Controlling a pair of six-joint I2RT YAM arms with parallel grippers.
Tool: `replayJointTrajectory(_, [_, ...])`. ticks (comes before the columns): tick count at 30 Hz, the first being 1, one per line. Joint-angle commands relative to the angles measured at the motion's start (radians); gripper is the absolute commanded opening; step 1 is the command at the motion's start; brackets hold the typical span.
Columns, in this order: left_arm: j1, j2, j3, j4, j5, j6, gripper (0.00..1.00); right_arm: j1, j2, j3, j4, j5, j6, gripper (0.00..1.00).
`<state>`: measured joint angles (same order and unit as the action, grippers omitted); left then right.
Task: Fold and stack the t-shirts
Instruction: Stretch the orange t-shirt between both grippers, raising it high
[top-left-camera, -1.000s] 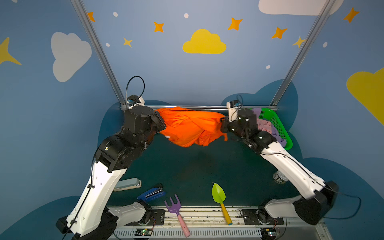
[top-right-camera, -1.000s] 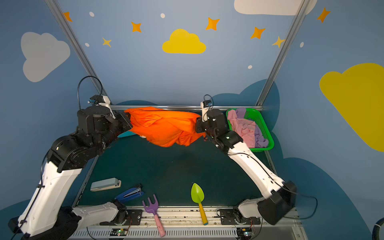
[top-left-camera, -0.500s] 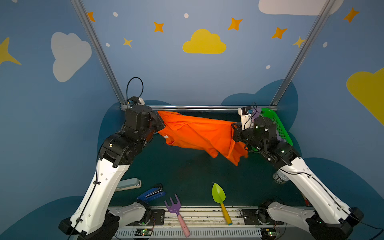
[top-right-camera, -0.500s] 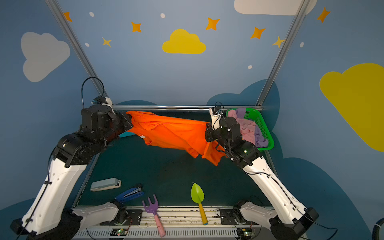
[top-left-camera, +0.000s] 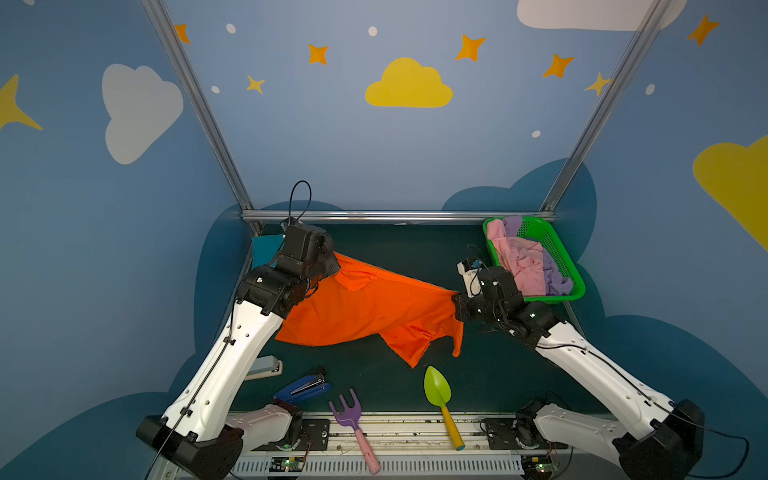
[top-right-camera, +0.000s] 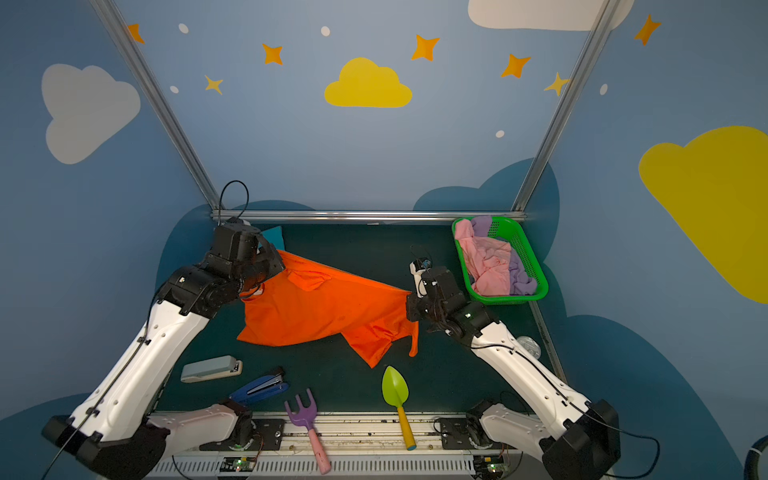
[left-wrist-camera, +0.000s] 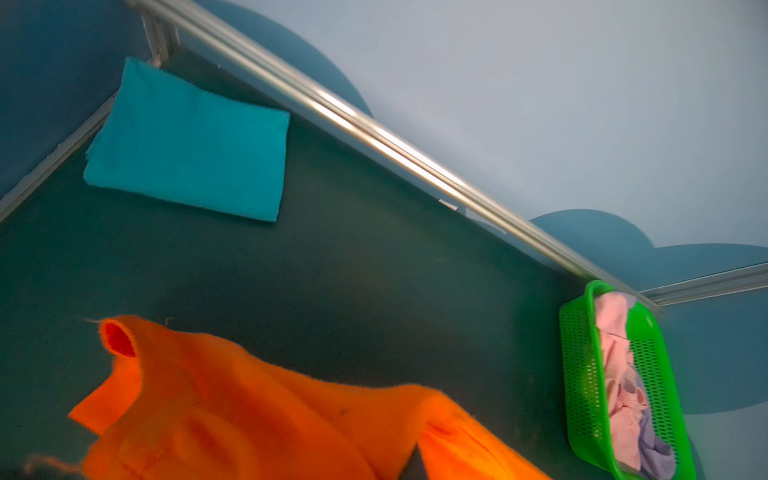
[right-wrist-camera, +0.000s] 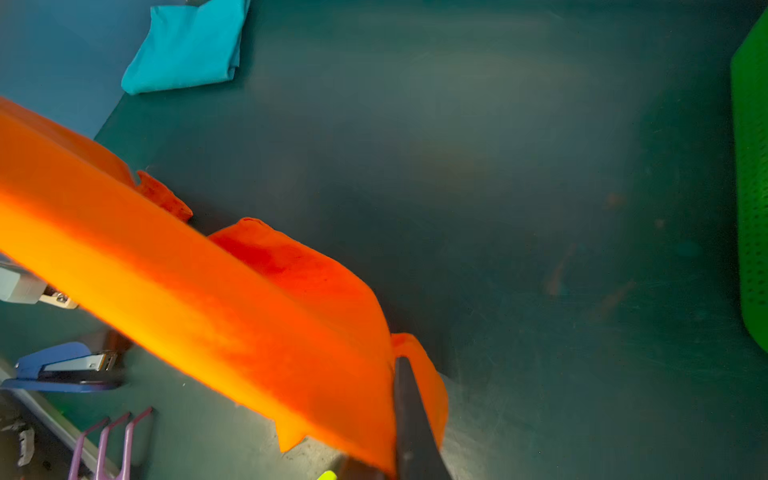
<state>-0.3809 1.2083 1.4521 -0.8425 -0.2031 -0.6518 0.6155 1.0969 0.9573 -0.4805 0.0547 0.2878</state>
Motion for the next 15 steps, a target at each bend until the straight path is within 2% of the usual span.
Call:
replayJointTrajectory(1, [0.029, -0.043, 0.017, 0.039, -0.015, -0.017, 0.04, -0.012, -0.062, 0.044, -0.048, 0.084, -0.023, 0.00])
replayJointTrajectory(6, [0.032, -0.073, 0.102, 0.018, 0.006, -0.001, 0.04, -0.011, -0.109, 0.189, -0.101, 0.122, -0.090, 0.00])
replayJointTrajectory(15, [0.031, -0.186, 0.279, -0.030, 0.052, 0.009, 0.04, 0.013, -0.192, 0.417, -0.198, 0.014, -0.106, 0.00])
